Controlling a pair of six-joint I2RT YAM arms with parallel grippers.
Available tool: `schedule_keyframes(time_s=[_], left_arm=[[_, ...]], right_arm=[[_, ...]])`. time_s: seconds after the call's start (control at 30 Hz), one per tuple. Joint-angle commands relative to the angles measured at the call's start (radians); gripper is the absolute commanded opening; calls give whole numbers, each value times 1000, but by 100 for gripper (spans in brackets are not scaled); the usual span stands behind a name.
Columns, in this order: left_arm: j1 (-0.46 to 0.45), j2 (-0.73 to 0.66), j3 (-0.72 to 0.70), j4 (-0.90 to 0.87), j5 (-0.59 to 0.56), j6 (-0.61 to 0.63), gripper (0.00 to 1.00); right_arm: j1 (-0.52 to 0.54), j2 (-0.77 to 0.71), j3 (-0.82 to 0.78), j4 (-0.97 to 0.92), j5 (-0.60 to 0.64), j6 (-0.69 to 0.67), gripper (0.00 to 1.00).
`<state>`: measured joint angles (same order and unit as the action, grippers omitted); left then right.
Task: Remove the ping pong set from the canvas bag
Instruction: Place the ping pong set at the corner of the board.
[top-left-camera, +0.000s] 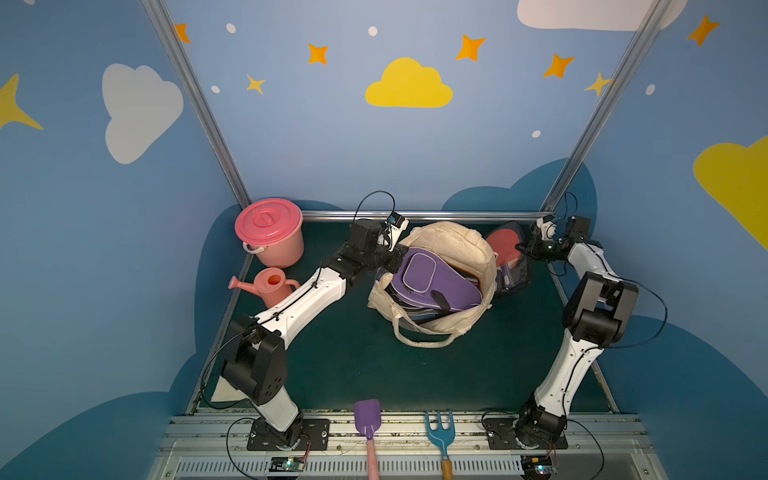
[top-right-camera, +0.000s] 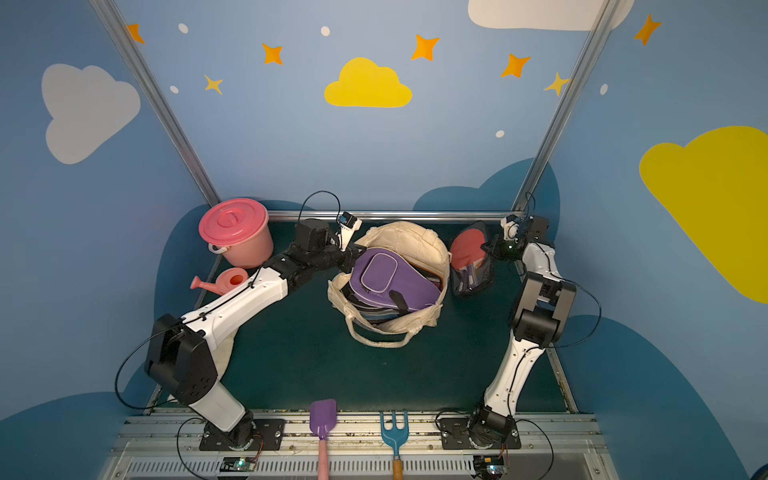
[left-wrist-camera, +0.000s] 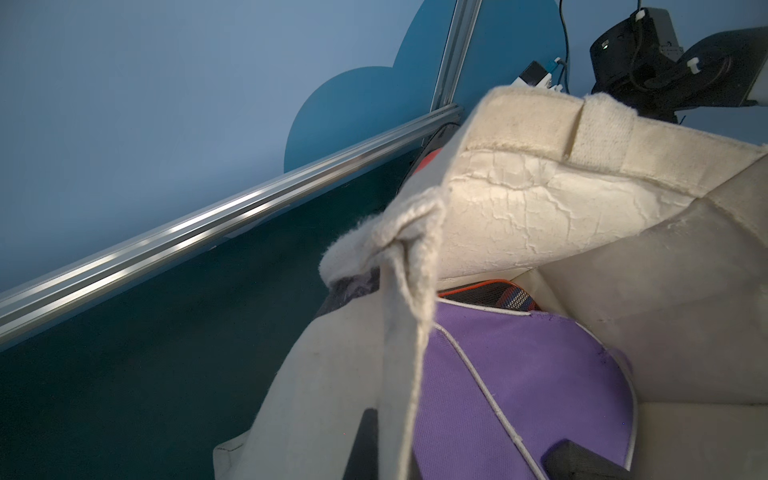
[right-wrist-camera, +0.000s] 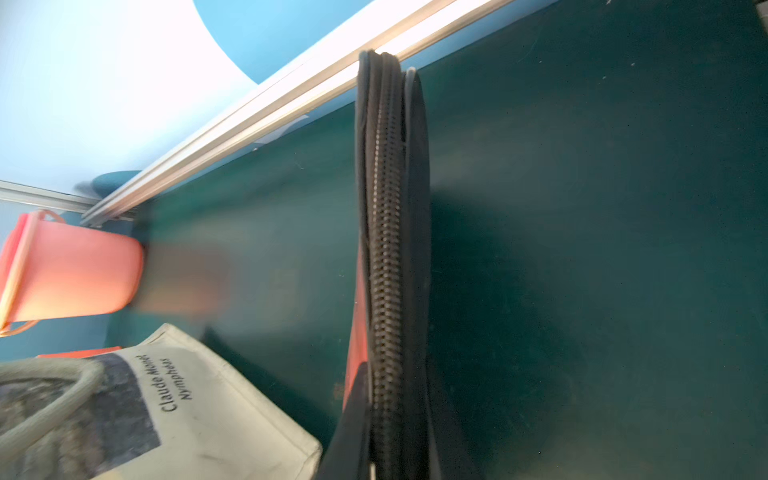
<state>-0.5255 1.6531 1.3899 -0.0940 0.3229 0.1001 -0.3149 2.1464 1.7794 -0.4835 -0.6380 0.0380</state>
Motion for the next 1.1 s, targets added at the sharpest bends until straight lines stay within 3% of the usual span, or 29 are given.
schedule_keyframes(time_s=[0.0,0.37,0.7,1.07], left_arm=[[-4,14,27,-65,39,12,4],[-7,36,51,-79,44,20,4],[-13,63,76,-93,46,30,5],[-14,55,68,-104,40,44,5]], right_arm=[[2,33,11,24,190,-104,0],[17,107,51,39,281,-156,0],[78,118,21,130,452,-166,0],[72,180,75,118,481,-141,0]])
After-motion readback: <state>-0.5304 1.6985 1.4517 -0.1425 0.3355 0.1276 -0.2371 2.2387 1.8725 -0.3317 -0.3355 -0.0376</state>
